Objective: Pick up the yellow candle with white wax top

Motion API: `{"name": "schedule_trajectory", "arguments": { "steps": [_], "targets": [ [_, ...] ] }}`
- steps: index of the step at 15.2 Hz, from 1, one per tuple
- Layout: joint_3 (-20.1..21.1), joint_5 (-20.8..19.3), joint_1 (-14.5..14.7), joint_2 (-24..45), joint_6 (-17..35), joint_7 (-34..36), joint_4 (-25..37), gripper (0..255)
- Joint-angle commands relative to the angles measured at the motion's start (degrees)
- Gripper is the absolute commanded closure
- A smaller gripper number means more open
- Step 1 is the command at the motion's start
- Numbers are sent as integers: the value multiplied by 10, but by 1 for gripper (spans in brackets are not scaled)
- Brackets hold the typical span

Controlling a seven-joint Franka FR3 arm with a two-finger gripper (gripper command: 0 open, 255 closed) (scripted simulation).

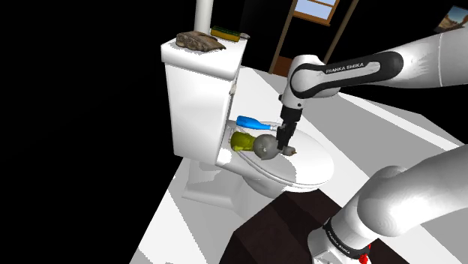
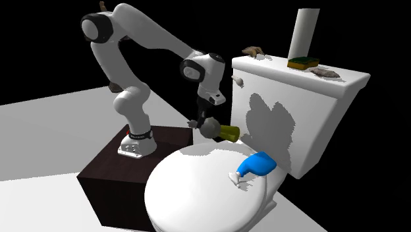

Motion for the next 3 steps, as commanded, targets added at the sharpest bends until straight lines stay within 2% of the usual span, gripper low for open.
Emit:
{"name": "schedule_trajectory", "arguments": {
  "steps": [1, 3],
  "targets": [
    [0, -1, 0, -8, -18, 1, 10, 255],
    [1, -1, 0, -9, -19, 1, 11, 255]
  ]
}}
